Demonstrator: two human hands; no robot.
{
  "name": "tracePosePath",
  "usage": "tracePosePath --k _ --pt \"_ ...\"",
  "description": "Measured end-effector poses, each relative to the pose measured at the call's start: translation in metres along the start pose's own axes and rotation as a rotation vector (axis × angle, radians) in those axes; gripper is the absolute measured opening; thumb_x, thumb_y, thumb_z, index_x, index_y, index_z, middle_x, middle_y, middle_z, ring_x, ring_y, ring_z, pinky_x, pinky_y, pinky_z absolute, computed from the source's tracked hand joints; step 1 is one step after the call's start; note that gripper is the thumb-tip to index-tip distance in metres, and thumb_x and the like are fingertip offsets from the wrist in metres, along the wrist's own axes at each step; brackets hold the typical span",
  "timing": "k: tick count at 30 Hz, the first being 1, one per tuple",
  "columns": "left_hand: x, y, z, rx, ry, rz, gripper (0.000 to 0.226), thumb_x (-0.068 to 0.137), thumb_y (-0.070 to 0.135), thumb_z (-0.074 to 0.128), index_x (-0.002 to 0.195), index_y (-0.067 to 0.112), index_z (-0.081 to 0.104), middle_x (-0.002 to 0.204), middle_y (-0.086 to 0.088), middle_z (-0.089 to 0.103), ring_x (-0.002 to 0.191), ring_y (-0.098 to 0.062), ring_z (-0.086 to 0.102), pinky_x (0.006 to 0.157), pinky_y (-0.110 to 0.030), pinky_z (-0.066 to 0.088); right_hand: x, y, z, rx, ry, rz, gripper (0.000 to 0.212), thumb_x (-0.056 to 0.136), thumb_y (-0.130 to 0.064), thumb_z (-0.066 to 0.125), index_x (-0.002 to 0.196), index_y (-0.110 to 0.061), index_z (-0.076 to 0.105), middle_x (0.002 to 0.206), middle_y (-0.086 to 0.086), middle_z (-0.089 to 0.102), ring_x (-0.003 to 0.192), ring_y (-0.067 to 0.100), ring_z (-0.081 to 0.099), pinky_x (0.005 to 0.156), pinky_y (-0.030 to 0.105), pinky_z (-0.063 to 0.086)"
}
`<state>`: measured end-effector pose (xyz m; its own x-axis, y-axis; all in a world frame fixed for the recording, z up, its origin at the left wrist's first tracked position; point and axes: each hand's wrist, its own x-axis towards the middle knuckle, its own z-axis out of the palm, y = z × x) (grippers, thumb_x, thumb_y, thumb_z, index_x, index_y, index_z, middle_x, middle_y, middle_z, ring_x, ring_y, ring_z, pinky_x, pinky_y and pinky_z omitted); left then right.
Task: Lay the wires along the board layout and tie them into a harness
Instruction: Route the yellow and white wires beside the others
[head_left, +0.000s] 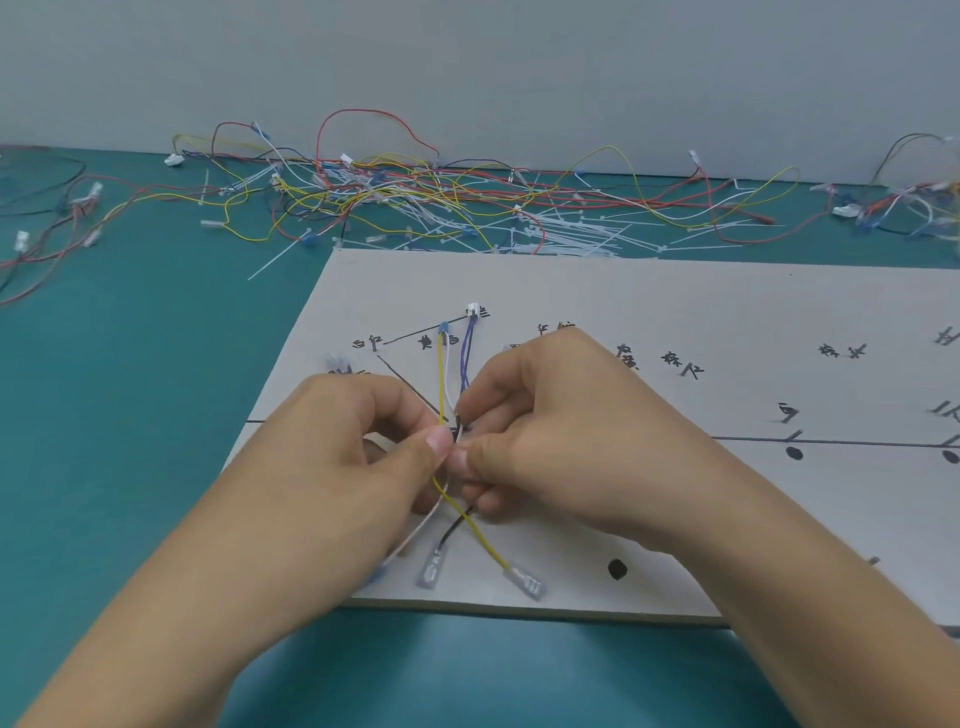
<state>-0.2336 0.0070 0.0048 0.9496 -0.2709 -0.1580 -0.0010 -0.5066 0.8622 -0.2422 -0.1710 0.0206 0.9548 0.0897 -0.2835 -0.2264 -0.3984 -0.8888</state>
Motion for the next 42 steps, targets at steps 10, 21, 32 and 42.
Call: tracePosePath --k 10,21,32,42 --pt "-0.003 0.003 0.001 0.155 -0.013 0.017 0.014 0.094 0.030 0.064 0.082 0.038 0.066 0.061 0.006 0.072 0.050 -0.010 0.069 0.063 -0.045 0.063 0.002 0.002 0.004 -0.007 0.063 -0.021 0.036 0.082 0.009 0.044 0.101 -0.014 0.063 0.070 0.011 0.075 0.061 0.029 0.076 0.069 0.050 0.065" --pt "-0.003 0.010 0.002 0.419 0.034 0.017 0.021 0.087 0.035 0.067 0.070 0.023 0.066 0.054 0.004 0.068 0.045 -0.011 0.062 0.060 -0.044 0.060 0.007 0.006 0.017 -0.141 0.146 -0.121 0.016 0.089 -0.009 0.059 0.088 -0.021 0.071 0.066 0.000 0.073 0.053 0.016 0.072 0.062 0.042 0.064" --pt "-0.014 0.010 0.004 0.517 0.000 0.177 0.017 0.075 0.046 0.072 0.085 0.050 0.059 0.064 0.033 0.060 0.060 0.008 0.056 0.056 -0.011 0.042 0.005 0.004 0.017 -0.423 0.191 -0.181 0.017 0.078 -0.024 0.061 0.082 -0.029 0.077 0.057 -0.010 0.061 0.060 -0.005 0.054 0.043 0.008 0.035" --pt "-0.025 0.003 -0.009 0.661 -0.078 0.100 0.010 0.074 0.041 0.072 0.082 0.040 0.066 0.072 0.044 0.059 0.068 0.016 0.058 0.056 -0.013 0.047 -0.004 0.004 0.016 -0.589 0.171 -0.228 0.015 0.083 -0.024 0.067 0.097 -0.027 0.071 0.072 -0.011 0.060 0.075 0.001 0.057 0.052 0.014 0.036"
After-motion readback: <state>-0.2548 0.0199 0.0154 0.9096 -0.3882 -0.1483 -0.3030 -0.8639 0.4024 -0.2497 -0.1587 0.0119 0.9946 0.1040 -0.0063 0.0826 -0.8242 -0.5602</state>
